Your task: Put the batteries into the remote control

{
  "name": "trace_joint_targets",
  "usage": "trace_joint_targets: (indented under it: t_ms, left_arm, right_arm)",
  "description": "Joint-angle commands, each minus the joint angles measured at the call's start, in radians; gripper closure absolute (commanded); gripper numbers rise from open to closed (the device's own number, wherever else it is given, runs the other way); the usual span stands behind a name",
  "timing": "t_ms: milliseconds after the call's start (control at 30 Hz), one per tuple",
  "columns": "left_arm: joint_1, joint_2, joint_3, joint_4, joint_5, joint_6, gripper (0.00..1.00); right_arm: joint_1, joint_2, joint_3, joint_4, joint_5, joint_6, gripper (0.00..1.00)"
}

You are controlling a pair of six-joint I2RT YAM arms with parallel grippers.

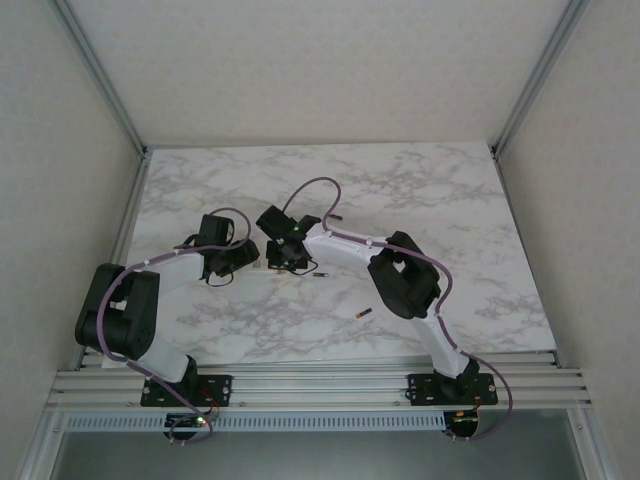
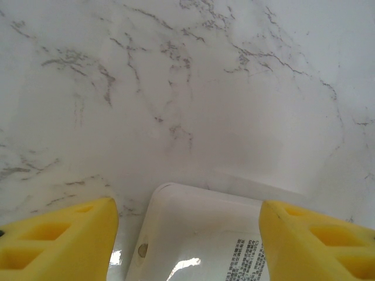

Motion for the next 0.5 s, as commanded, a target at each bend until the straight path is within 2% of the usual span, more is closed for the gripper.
trace_joint_targets:
  t_ms: [0,467]
  left_arm:
    - [0.000,0.001,-0.012,0.000,0.010,0.000,0.36]
    - [0.000,-0.004,-0.008,-0.009,0.008,0.003,0.36]
  right_arm:
    - [0.010,0.056,0.016,-0.012,0.040,-0.027,0.85]
    - [0.016,0.122,0.063,0.008,0.075,-0.044,0.88]
